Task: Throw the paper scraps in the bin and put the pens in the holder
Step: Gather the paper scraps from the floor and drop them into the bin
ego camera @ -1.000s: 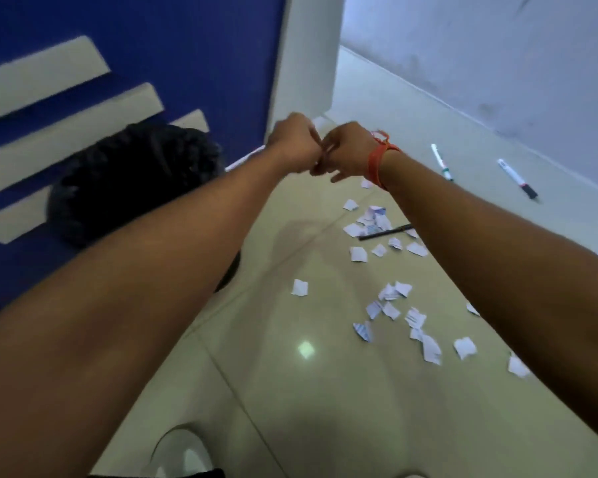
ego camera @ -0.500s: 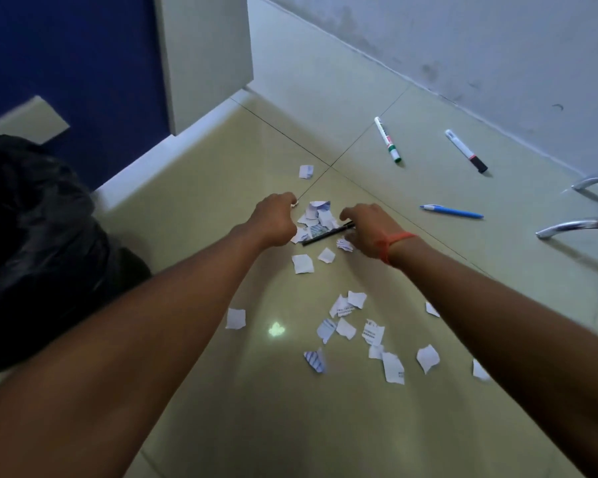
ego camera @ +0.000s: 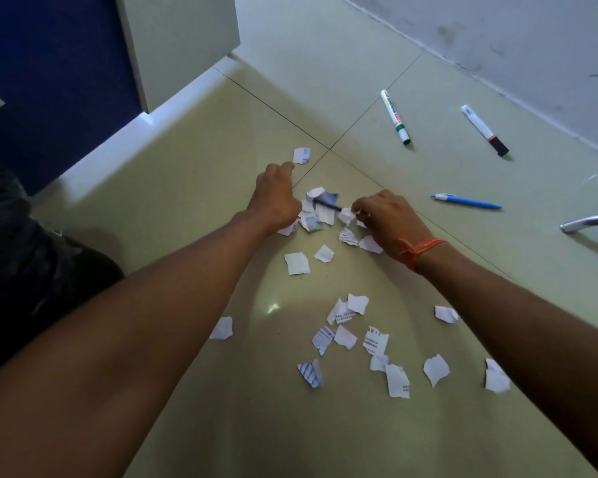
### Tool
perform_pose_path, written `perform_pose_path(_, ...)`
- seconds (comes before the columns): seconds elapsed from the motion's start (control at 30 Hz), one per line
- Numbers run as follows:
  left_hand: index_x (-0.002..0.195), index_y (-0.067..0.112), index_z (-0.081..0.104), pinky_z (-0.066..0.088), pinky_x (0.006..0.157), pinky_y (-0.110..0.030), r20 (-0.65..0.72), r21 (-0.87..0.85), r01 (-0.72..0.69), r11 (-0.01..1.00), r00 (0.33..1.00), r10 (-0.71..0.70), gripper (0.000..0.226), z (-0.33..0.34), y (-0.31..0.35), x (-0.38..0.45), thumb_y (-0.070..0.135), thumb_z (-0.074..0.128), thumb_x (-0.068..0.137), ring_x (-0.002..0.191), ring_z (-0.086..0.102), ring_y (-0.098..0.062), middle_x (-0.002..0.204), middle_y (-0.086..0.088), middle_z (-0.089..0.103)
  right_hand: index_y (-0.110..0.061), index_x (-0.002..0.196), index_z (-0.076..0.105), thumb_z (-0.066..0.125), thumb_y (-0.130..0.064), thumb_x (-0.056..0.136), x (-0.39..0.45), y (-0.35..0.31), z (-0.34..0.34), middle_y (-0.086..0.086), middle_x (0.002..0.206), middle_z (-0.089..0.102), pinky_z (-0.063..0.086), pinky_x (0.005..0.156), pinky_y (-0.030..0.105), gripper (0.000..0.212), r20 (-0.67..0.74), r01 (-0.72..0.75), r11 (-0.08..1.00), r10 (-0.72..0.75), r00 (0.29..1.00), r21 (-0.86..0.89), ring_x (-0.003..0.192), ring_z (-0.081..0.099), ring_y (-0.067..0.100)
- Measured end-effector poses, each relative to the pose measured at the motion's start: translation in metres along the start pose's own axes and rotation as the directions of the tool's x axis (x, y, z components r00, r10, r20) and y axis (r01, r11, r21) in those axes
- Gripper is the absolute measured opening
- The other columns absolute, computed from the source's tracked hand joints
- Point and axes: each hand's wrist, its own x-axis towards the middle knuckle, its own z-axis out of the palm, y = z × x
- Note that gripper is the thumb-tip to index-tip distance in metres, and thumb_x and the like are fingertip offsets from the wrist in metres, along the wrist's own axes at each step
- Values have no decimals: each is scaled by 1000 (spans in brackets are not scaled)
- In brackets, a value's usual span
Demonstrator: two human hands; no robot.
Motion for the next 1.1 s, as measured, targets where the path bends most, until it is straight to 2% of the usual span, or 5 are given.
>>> perform_pose_path(0.27,157,14,11,11,124,-46,163,106,-142,984,979,124,81,6,19,34,18,57,90,154,2,-33,166,-11,3,-13,129,54,55,-8,93,-9,33,-8,15,94,69,48,80,41,36,-217,-319,917,371,903,241,92,59,34)
perform_pose_path(0.47,134,11,55,31,113,-41,198,217,-247,944,958,205,46,16,20,14,16,54,88,139,34,-35,151,-10,39,-8,115,61,55,-14,91,-1,37,3,20,110,62,48,89,47,26,-73,-582,812,584,809,44,103,56,40)
perform_pose_path(0.6,131,12,60,42,104,-38,201,135,-250,959,955,220,43,12,17,-10,9,51,89,124,53,-31,136,-9,60,-9,128,56,50,-7,90,23,4,-1,17,124,59,42,97,43,39,-145,-371,905,403,904,207,113,51,37)
perform_pose_path(0.77,129,14,61,53,93,-37,82,-2,-126,992,989,126,42,-4,11,-36,5,53,88,107,66,-25,121,-8,69,-21,140,46,47,-20,97,59,-41,1,13,136,51,42,102,45,42,145,-111,969,80,986,219,124,45,32)
perform_pose_path(1.1,143,25,37,37,102,-50,199,275,63,959,973,-121,59,14,-34,-150,26,55,88,133,32,-37,146,-10,34,-19,114,65,43,-25,93,-85,-77,19,11,122,60,47,86,45,30,163,232,969,-243,956,83,109,56,31)
